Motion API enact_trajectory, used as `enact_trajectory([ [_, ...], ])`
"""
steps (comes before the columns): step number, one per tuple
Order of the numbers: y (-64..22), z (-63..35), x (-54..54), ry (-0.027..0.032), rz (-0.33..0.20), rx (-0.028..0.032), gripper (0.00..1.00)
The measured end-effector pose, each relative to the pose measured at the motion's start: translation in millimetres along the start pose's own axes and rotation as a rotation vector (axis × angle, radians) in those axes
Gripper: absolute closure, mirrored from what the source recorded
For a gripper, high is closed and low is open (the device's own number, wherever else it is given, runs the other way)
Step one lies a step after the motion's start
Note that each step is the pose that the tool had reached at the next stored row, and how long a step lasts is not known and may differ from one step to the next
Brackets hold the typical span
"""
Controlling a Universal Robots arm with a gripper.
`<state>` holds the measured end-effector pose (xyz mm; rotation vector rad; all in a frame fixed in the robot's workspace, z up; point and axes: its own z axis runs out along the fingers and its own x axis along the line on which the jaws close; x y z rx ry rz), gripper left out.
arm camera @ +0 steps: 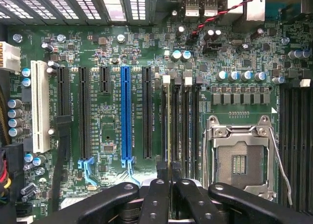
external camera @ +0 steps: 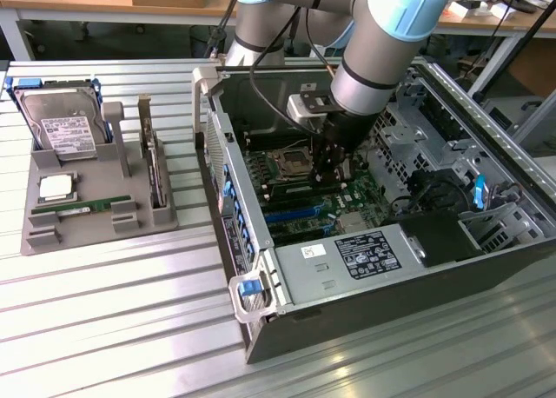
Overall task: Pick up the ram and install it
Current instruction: 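Insert the ram into the slot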
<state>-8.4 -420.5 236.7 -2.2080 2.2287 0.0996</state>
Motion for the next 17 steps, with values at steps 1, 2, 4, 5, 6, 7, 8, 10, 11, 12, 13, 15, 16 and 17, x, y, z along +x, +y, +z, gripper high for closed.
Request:
enact_trajectory([
  [1, 0.0, 0.0, 0.0, 0.0000, 0.000, 0.0000, 0.88],
  [2, 0.0, 0.1, 0.0, -0.0002, 0.000, 0.0000, 0.88],
  [4, 0.0, -0.1, 0.0, 0.0001, -0.012, -0.0003, 0.88],
  [5, 0.0, 0.3, 0.0, 0.0006, -0.017, -0.0007, 0.88],
  [6, -0.1, 1.1, 0.0, 0.0004, -0.017, -0.0008, 0.88],
  [7, -0.1, 1.4, 0.1, 0.0007, -0.017, -0.0009, 0.88],
  [8, -0.1, 1.5, 0.1, 0.0006, -0.017, -0.0008, 0.88],
  [10, -0.1, 1.5, 0.1, 0.0004, -0.017, -0.0008, 0.80],
  [11, -0.1, 1.4, 0.0, 0.0013, -0.017, -0.0008, 0.80],
  [12, 0.0, -1.5, -0.1, 0.0018, -0.017, -0.0007, 0.80],
  [13, 0.3, -6.6, -0.3, 0.0019, -0.017, -0.0005, 0.80],
  [15, 0.6, -10.0, -1.0, 0.0020, -0.017, -0.0003, 0.80],
  [16, 0.5, -10.4, -1.3, 0.0017, -0.017, -0.0002, 0.82],
  [17, -3.7, -10.6, -1.1, 0.0020, -0.017, -0.0014, 0.90],
])
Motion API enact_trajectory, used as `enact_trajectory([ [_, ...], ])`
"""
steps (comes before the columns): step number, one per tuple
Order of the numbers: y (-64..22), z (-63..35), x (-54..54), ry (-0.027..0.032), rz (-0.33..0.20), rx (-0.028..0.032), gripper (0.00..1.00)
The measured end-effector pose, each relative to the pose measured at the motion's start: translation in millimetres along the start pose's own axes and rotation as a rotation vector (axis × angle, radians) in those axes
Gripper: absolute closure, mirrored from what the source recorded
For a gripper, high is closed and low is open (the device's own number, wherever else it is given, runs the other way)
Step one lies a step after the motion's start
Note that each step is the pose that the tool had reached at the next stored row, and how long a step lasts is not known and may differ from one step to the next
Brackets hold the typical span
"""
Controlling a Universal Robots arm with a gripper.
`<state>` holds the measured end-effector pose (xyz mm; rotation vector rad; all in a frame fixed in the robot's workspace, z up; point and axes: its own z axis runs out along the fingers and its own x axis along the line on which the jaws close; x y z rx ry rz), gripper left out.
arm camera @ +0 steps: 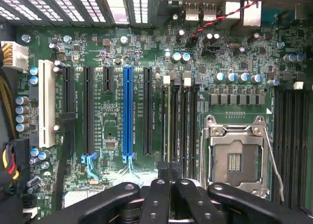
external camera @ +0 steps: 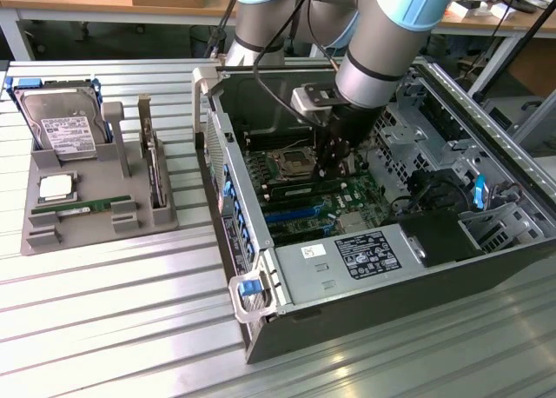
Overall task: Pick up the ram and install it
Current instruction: 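Insert the ram into the slot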
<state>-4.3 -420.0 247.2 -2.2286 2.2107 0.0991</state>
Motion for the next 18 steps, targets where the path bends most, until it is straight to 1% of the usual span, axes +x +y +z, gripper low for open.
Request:
enact_trajectory([
  [1, -10.7, -0.3, 0.6, -0.0001, 0.000, -0.0063, 0.90],
  [2, -18.6, -0.6, 1.0, -0.0001, 0.000, -0.0101, 0.90],
  [3, -28.9, -0.9, 1.5, -0.0001, -0.001, -0.0152, 0.90],
  [4, -36.3, -1.0, 1.8, -0.0002, -0.001, -0.0190, 0.90],
  [6, -62.4, -1.4, 2.2, -0.0001, -0.002, -0.0341, 0.90],
  [8, -72.0, -1.6, 2.3, -0.0001, -0.003, -0.0392, 0.90],
  [9, -80.4, -1.9, 2.4, -0.0002, -0.004, -0.0419, 0.90],
  [11, -85.6, -2.3, 2.5, -0.0001, -0.004, -0.0422, 0.90],
  [12, -87.6, -6.1, 2.3, -0.0002, -0.004, -0.0422, 0.90],
  [13, -87.7, -14.5, 1.9, -0.0003, -0.004, -0.0421, 0.90],
  [15, -87.0, -38.0, 0.9, -0.0002, -0.004, -0.0422, 0.90],
  [16, -86.8, -41.9, 0.7, -0.0006, -0.004, -0.0422, 0.90],
  [18, -86.7, -42.8, 0.6, -0.0011, -0.005, -0.0421, 0.90],
])
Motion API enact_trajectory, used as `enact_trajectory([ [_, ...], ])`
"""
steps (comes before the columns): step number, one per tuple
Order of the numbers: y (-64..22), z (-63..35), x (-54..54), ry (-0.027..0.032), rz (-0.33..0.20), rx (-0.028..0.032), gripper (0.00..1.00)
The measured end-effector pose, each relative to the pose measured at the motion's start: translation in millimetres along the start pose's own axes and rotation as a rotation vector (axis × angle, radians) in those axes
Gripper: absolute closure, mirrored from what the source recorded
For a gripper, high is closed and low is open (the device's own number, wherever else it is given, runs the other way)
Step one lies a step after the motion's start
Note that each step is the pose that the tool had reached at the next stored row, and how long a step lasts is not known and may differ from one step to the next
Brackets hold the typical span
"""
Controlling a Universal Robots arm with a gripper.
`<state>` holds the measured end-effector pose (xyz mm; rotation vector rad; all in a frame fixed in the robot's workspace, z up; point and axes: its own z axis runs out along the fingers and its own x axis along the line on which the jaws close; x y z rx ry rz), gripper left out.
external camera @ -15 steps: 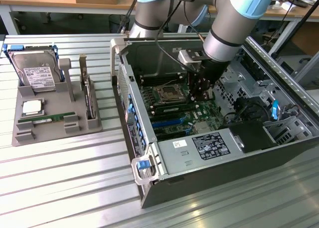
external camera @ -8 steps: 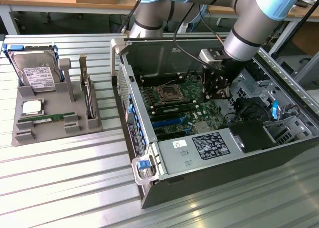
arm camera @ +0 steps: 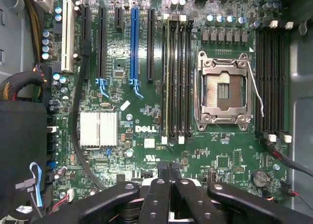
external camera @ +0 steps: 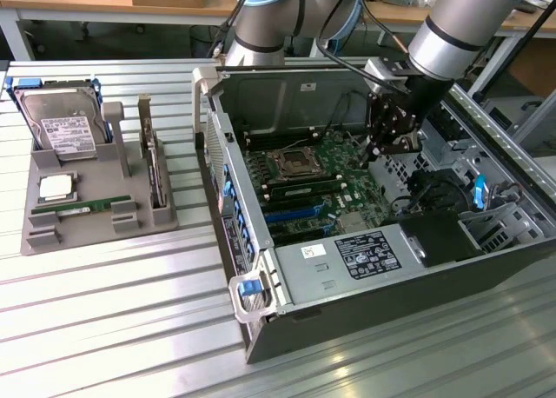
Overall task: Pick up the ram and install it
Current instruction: 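Insert the ram into the slot, then press down the ram until it locks into place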
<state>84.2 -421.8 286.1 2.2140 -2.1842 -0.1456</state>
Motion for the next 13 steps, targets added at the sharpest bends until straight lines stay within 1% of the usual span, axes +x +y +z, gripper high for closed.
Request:
enact_trajectory([
  [6, 0.1, -0.1, 0.0, 0.0003, 0.000, -0.0001, 0.90],
  [7, 2.4, 0.5, 0.0, -0.0002, 0.000, 0.0000, 0.90],
  [9, 17.0, 4.7, 0.0, -0.0032, 0.000, 0.0001, 0.90],
  [11, 21.2, 10.1, 0.1, -0.0031, 0.000, 0.0000, 0.90],
  [13, 25.0, 19.1, 0.5, -0.0032, 0.000, 0.0000, 0.90],
])
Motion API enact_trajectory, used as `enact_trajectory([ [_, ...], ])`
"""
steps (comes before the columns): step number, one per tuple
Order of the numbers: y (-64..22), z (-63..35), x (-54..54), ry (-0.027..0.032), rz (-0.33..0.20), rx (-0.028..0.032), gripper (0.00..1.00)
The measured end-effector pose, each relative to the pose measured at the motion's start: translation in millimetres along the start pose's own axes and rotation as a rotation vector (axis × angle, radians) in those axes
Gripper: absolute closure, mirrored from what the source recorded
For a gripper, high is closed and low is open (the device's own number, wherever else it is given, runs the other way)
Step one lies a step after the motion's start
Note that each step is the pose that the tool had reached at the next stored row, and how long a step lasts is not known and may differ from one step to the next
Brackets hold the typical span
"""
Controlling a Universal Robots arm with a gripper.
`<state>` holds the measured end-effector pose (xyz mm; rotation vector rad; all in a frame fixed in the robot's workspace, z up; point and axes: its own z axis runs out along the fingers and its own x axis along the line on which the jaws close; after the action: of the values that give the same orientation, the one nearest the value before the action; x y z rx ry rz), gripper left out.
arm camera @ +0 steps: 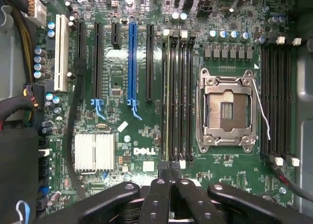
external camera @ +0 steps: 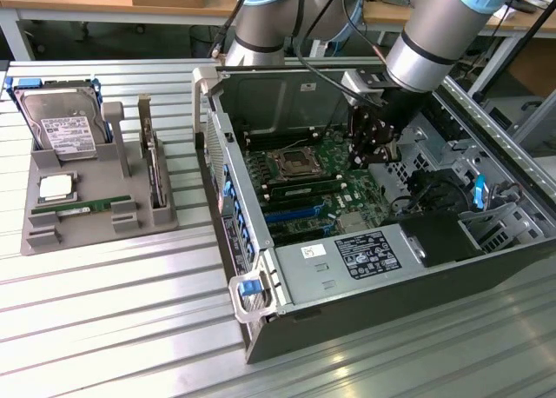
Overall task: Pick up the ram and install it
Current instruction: 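Press down the ram until it locks into place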
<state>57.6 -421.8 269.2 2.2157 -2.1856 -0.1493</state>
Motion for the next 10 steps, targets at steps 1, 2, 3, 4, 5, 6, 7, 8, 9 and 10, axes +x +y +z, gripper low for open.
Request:
enact_trajectory([
  [1, 0.6, 3.2, 0.2, 0.0000, 0.000, 0.0000, 0.90],
  [2, 1.1, 6.3, 0.3, 0.0000, 0.000, 0.0000, 0.90],
  [3, 1.8, 9.9, 0.5, 0.0000, 0.000, 0.0000, 0.90],
  [4, 2.3, 12.3, 0.6, 0.0001, 0.000, 0.0000, 0.90],
  [5, 3.1, 15.8, 0.7, 0.0000, 0.000, 0.0000, 0.90],
  [6, 3.0, 23.6, 0.1, 0.0000, 0.000, 0.0000, 0.90],
  [7, 2.9, 26.4, -0.5, -0.0001, 0.000, 0.0000, 0.90],
  [8, 2.7, 29.4, -1.6, 0.0000, 0.000, 0.0000, 0.90],
  [9, 2.6, 32.2, -2.1, 0.0000, 0.000, 0.0000, 0.90],
  [10, 2.7, 32.9, -2.0, 0.0001, 0.000, 0.0000, 0.90],
])
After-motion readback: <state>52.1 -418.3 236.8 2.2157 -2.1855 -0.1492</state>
